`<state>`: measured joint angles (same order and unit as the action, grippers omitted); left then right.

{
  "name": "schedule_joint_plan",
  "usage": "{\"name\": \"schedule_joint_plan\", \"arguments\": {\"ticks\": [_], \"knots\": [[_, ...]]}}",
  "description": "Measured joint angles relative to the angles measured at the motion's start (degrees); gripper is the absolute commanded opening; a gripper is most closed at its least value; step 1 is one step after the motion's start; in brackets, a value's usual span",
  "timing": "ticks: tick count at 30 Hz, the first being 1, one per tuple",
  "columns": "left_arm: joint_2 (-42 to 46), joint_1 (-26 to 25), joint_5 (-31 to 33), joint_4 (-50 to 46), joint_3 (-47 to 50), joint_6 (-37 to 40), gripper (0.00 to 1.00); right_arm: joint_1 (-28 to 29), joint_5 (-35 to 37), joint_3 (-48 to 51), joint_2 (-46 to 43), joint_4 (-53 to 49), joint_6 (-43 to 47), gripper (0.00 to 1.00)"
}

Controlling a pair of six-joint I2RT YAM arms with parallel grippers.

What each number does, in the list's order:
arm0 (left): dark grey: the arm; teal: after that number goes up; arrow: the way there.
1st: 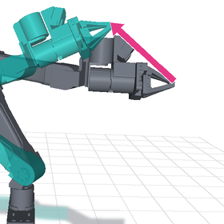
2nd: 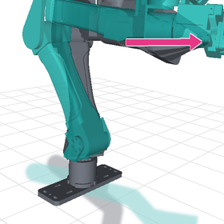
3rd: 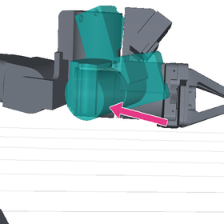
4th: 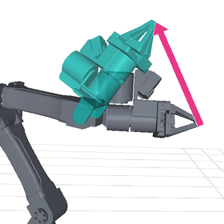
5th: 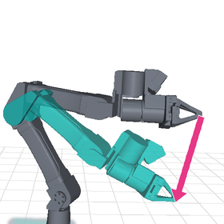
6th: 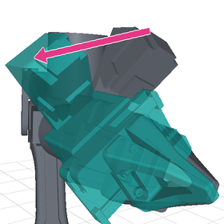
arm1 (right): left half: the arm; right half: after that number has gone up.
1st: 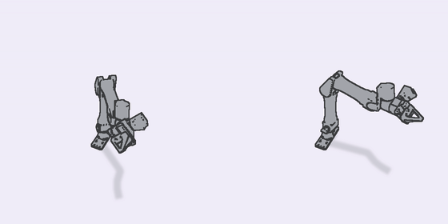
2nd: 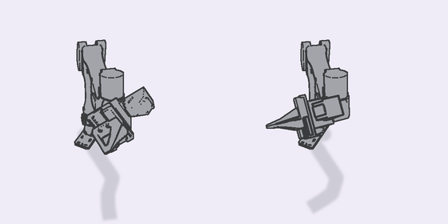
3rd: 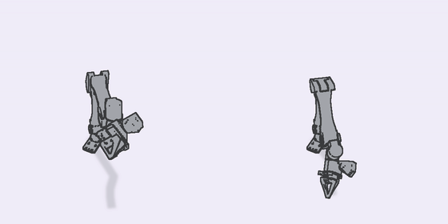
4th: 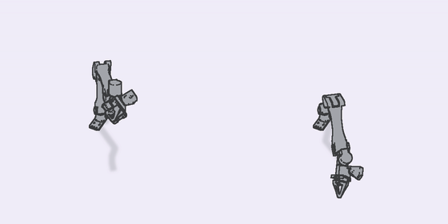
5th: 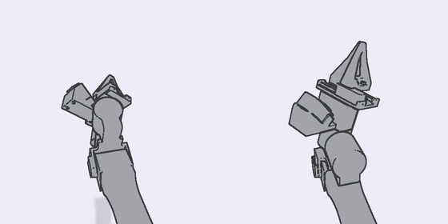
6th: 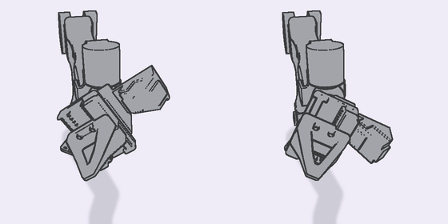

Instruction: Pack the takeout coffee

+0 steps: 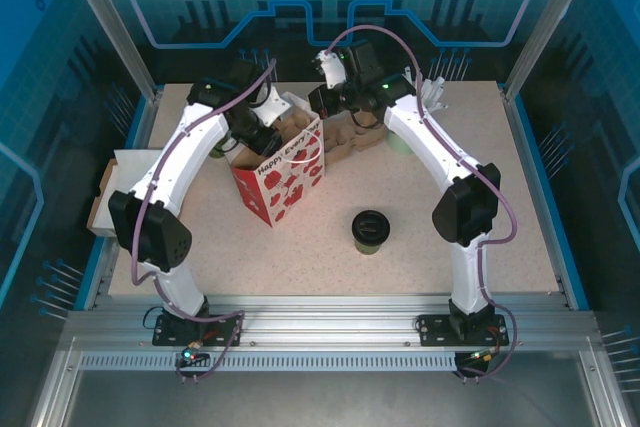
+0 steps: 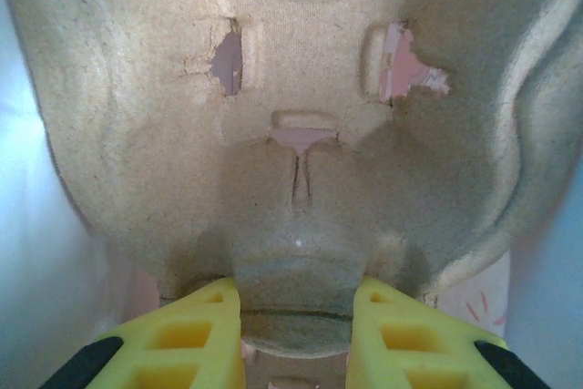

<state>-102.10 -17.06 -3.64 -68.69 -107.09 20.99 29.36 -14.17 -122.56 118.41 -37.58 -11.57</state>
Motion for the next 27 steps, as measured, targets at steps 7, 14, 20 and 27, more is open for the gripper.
{"name": "schedule_joint_plan", "arguments": {"ticks": [7, 14, 20, 27], "knots": [[-1.9, 0.0, 0.0, -0.1, 0.0, 0.0, 0.27, 0.0, 0.0, 0.0, 0.0, 0.1, 0.0, 0.07], [-2.1, -0.3, 0.4, -0.1, 0.0, -0.1, 0.28, 0.1, 0.0, 0.0, 0.0, 0.1, 0.5, 0.27], [-2.2, -0.4, 0.5, 0.0, 0.0, -0.1, 0.28, 0.2, 0.2, 0.0, -1.2, 0.0, 0.7, 0.45], [-3.5, -0.6, 0.7, 0.0, 0.0, -0.3, 0.28, 0.2, 1.2, 3.7, -7.7, 0.6, 1.1, 0.54]]}}
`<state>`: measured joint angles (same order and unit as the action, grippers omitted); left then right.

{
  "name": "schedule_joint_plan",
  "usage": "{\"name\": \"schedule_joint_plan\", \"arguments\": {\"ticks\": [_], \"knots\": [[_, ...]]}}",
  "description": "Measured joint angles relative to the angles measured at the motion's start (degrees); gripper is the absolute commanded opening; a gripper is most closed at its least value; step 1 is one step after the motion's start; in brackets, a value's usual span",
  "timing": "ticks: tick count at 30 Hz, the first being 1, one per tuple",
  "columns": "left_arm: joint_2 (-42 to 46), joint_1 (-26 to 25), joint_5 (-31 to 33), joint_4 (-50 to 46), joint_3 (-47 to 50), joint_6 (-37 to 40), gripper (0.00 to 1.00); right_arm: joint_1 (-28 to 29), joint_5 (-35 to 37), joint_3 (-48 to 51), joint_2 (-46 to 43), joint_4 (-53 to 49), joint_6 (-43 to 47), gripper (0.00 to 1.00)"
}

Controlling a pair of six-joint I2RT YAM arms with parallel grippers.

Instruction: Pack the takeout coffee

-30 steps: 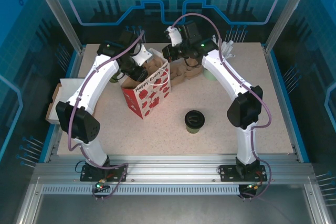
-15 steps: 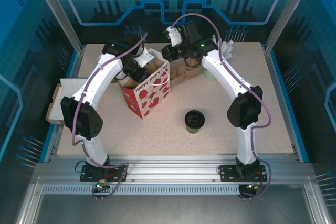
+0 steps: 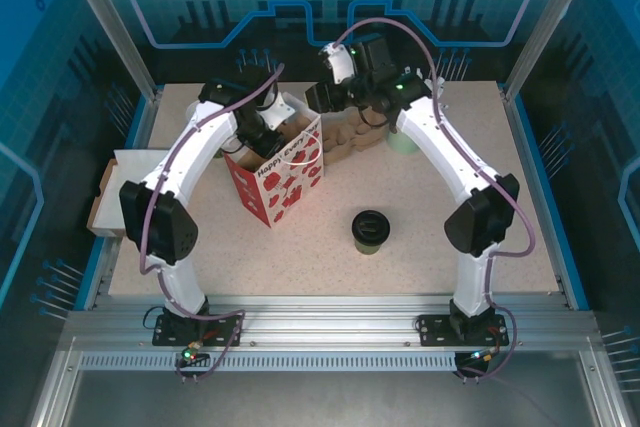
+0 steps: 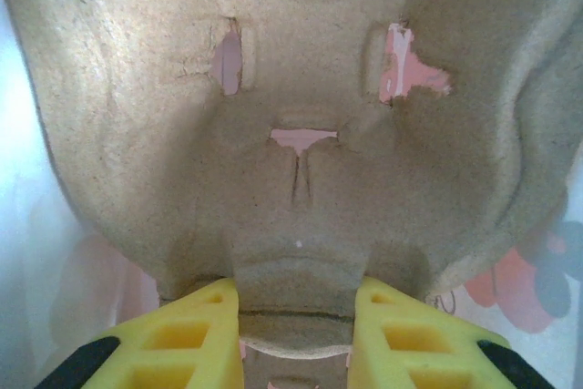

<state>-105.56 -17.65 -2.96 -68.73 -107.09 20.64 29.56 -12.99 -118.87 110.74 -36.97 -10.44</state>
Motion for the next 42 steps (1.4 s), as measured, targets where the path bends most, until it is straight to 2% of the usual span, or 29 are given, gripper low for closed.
{"name": "schedule_joint_plan", "arguments": {"ticks": [12, 22, 42], "knots": [[-2.4, -0.2, 0.4, 0.2, 0.3, -0.8, 0.29, -0.3, 2.6, 20.1, -16.0, 5.4, 0.2, 0.64], [-3.6, -0.6, 0.9, 1.7, 2.0, -1.2, 0.29, 1.2, 5.2, 33.4, -27.3, 8.1, 1.0, 0.69], [-6.1, -0.9, 2.0, 2.8, 3.1, -2.2, 0.31, 1.3, 6.6, 37.0, -28.8, 9.6, 1.0, 0.7]]}}
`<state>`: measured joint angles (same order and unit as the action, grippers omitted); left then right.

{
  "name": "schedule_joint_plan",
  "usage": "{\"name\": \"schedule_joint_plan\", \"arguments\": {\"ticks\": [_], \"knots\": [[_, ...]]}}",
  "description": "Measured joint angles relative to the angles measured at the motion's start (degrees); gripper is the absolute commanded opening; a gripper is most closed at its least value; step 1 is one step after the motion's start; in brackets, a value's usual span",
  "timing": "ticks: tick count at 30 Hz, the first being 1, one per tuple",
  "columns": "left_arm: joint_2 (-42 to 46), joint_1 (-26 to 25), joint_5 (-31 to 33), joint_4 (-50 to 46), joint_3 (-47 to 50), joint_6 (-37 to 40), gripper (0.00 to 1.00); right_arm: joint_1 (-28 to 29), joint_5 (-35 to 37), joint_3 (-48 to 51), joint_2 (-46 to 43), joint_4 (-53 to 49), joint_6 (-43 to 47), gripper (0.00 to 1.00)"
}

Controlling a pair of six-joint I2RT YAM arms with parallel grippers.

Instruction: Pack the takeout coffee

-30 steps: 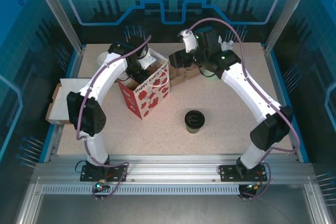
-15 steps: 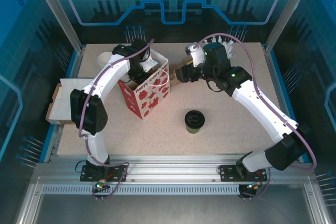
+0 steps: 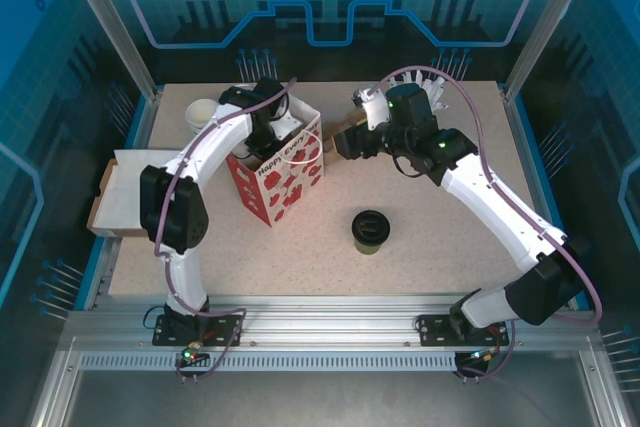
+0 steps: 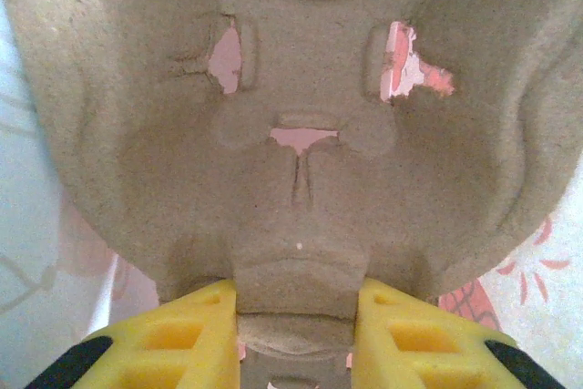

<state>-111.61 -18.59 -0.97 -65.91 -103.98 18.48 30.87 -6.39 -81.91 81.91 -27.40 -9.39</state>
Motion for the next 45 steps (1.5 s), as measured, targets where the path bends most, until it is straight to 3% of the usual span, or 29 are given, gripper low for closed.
{"name": "schedule_joint_plan", "arguments": {"ticks": [45], "knots": [[-4.7, -1.8, 1.3, 12.1, 12.0, -3.6, 0.38, 0.3, 0.2, 0.6, 1.0, 0.0, 0.0, 0.71]]}}
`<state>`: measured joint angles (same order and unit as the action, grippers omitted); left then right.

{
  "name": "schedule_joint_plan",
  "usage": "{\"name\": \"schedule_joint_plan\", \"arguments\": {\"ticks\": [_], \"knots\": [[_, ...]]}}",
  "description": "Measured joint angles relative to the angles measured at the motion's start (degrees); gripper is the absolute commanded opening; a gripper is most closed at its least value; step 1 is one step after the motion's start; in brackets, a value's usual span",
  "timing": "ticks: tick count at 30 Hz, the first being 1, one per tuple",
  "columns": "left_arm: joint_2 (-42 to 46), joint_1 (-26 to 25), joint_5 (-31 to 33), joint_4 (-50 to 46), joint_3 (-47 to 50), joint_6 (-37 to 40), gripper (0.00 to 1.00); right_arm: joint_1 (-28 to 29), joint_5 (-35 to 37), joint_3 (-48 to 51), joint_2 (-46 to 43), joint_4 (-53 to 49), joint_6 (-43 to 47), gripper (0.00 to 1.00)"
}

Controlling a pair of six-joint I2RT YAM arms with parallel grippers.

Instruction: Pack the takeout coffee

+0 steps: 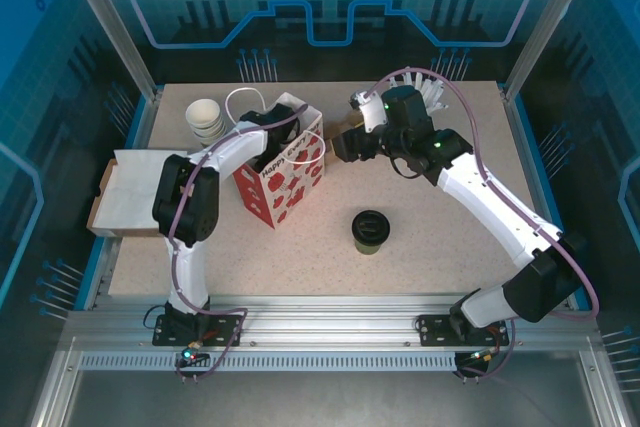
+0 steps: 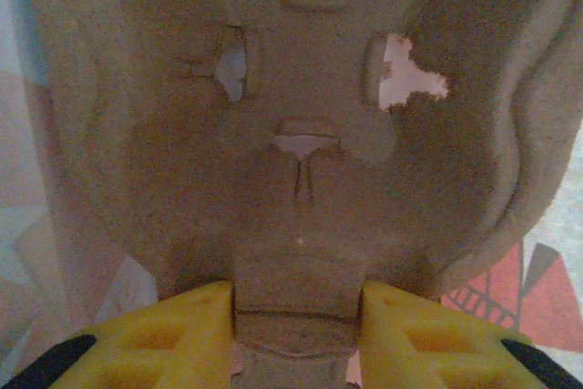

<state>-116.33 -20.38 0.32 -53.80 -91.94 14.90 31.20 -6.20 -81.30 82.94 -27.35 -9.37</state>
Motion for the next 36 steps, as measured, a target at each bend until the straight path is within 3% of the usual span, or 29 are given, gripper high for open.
{"name": "schedule_joint_plan", "arguments": {"ticks": [10, 19, 24, 36], "knots": [[-0.5, -0.2, 0.4, 1.6, 1.7, -0.2, 0.41, 0.0, 0.0, 0.9, 0.0, 0.1, 0.0, 0.71], [-0.2, -0.2, 0.3, 1.7, 1.7, -1.6, 0.57, 0.0, 0.0, 0.9, 0.0, 0.1, 0.0, 0.71], [1.9, -0.2, 0.0, 1.7, 1.7, -2.4, 0.63, 0.0, 0.0, 0.9, 0.0, 0.1, 0.0, 0.71], [9.4, -0.1, -0.3, 0.5, -0.2, -2.8, 0.67, 0.0, 0.2, 1.5, 0.0, 0.4, 0.0, 0.71]]}}
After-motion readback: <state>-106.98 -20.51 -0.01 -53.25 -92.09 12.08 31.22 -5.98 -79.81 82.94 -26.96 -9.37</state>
